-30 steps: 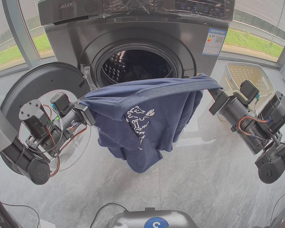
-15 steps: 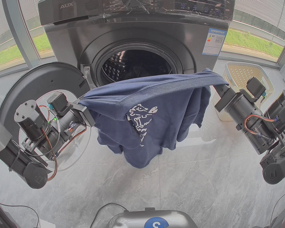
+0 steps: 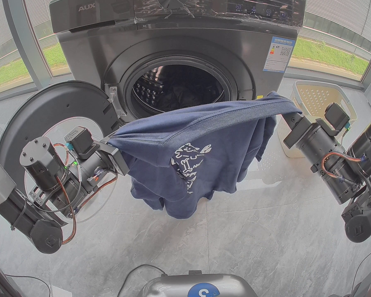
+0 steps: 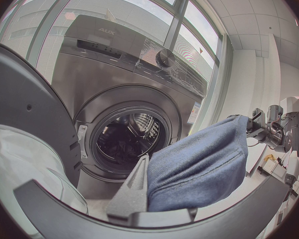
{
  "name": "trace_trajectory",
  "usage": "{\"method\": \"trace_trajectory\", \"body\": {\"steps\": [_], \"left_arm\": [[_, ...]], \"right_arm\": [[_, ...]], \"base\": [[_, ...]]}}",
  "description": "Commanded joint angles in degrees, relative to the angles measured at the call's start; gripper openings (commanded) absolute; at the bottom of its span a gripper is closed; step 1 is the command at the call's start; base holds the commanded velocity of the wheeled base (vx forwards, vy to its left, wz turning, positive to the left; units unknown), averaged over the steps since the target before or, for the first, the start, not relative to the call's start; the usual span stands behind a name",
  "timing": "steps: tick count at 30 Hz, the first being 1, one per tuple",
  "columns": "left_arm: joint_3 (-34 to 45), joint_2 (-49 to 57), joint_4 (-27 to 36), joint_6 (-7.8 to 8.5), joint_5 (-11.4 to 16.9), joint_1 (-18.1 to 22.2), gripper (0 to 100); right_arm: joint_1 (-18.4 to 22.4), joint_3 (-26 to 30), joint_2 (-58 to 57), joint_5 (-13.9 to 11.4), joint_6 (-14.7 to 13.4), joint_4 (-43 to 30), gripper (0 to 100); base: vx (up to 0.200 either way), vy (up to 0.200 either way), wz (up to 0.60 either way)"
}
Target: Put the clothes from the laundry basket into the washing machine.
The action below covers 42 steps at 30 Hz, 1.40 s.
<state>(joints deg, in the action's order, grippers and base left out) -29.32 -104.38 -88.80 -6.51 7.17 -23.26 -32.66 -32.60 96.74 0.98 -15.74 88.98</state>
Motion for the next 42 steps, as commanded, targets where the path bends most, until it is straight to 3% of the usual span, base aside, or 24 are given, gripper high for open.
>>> {"method": "trace_trajectory", "body": {"steps": [1, 13, 15, 16, 27, 31, 38, 42], "left_arm": [[0.1, 0.7, -0.1, 0.01, 0.0, -1.0, 0], [-1.9, 0.8, -0.1, 1.24, 1.2, -5.7, 0], [-3.9, -0.3, -0.1, 1.32, 3.1, -8.2, 0], [-4.4, -0.4, -0.1, 1.32, 3.6, -9.2, 0], [-17.2, -2.3, 2.3, 1.41, 2.6, -13.6, 0], [-16.6, -2.8, 1.7, 1.32, 2.6, -13.6, 0], [-15.4, -3.9, 0.3, 1.32, 2.7, -13.2, 0], [-15.6, -4.0, 0.3, 1.41, 2.6, -13.4, 0]], "right_arm": [[-0.5, 0.1, -1.4, 0.0, 0.3, 0.5, 0], [-1.5, 1.9, 3.9, -0.4, 0.3, 0.5, 0], [-2.7, 3.9, 6.0, -0.4, -0.2, 0.6, 0], [-2.8, 4.7, 7.1, -0.4, -0.3, 0.6, 100], [-8.4, 8.1, 18.4, -0.3, 1.1, 0.6, 100], [-8.6, 7.2, 21.3, -0.3, 1.2, 0.6, 100], [-8.2, 1.0, 28.9, -0.3, 1.8, 0.7, 100], [-7.9, -6.3, 33.6, -0.3, 1.9, 0.7, 100]], "base": [[0.000, 0.000, 0.00], [0.000, 0.000, 0.00], [0.000, 0.000, 0.00], [0.000, 0.000, 0.00], [0.000, 0.000, 0.00], [0.000, 0.000, 0.00], [0.000, 0.000, 0.00], [0.000, 0.000, 0.00]]}}
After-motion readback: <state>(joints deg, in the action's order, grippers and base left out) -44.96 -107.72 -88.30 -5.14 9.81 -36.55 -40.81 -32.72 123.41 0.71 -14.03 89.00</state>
